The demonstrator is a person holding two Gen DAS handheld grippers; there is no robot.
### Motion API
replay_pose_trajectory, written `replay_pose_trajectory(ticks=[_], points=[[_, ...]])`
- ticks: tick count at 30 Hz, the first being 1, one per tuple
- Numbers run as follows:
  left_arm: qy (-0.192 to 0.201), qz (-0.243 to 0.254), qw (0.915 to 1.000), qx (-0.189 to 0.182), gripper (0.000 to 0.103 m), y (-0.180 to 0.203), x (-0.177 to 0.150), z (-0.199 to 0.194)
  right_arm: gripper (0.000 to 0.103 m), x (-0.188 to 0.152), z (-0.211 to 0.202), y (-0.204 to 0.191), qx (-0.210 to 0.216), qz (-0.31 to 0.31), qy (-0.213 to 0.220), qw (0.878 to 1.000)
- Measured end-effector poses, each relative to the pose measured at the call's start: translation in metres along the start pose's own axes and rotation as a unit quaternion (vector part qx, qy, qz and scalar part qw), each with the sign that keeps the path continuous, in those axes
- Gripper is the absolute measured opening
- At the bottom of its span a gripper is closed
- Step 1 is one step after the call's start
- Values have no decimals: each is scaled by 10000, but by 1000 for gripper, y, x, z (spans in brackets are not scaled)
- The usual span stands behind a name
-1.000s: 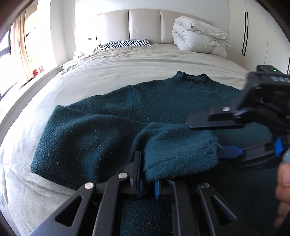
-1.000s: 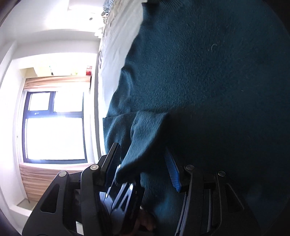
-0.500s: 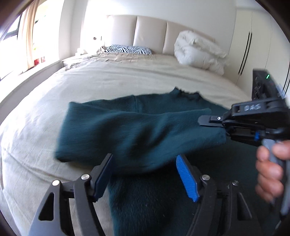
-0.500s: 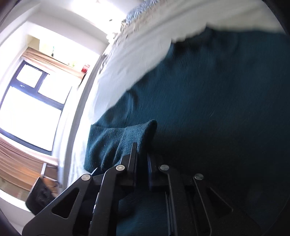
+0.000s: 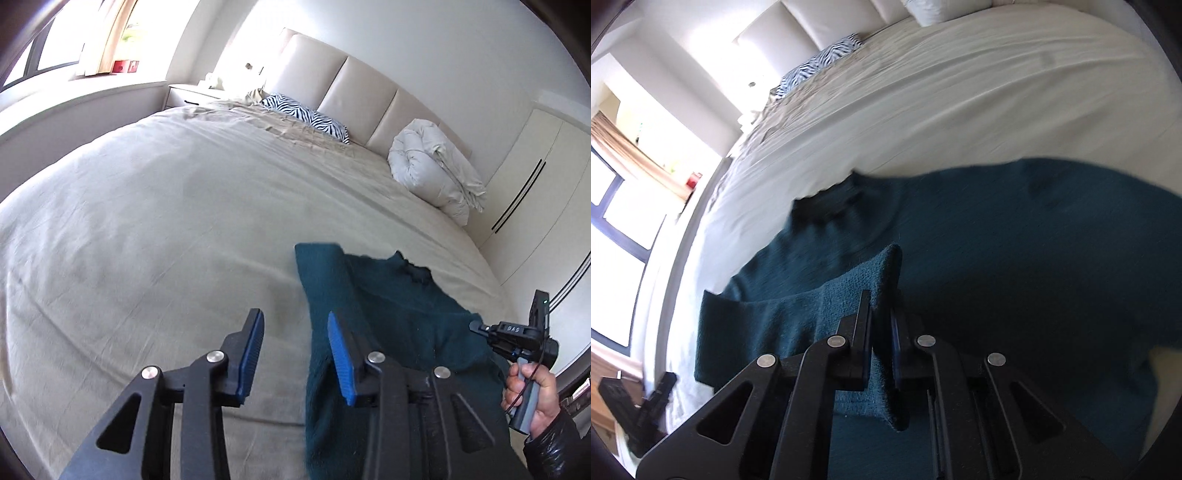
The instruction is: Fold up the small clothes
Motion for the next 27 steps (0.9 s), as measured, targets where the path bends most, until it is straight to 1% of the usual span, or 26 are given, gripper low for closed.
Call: replay_pose_trajectory(ticks=[4, 9, 11, 14, 19, 23, 27], points=[[-36, 198, 9998, -59, 34, 11, 12, 10, 7, 13, 0, 13, -302, -172, 95, 9993], [-233, 170, 9993, -245, 35, 18, 17, 31, 7, 17, 4, 27, -486, -155, 69, 9987], [-310, 285, 9989, -210, 34, 24, 18, 41, 7, 16, 7, 33, -517, -129, 35, 9986], [-494, 323, 9980, -241, 30, 33, 19, 56, 7, 11, 14, 40, -537, -80, -8, 9985], [-663, 422, 9966, -259, 30, 45, 17, 76, 7, 9, 28, 43, -522, -43, -30, 9986], [-701, 438, 9963, -232, 30, 44, 19, 85, 7, 10, 32, 43, -568, -86, -58, 9983], [-723, 391, 9965, -158, 30, 38, 19, 89, 7, 10, 32, 51, -601, 12, -36, 9982]])
Point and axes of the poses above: each gripper's, at about its wrist camera, not at the fingertips, and z roughly the way its jaws point, y to its right, x to its top, the point moved 3 cm from there along z, roughly the way its jaws point, and after that the axes turned 2 degrees about z, right-handed, at the moved point
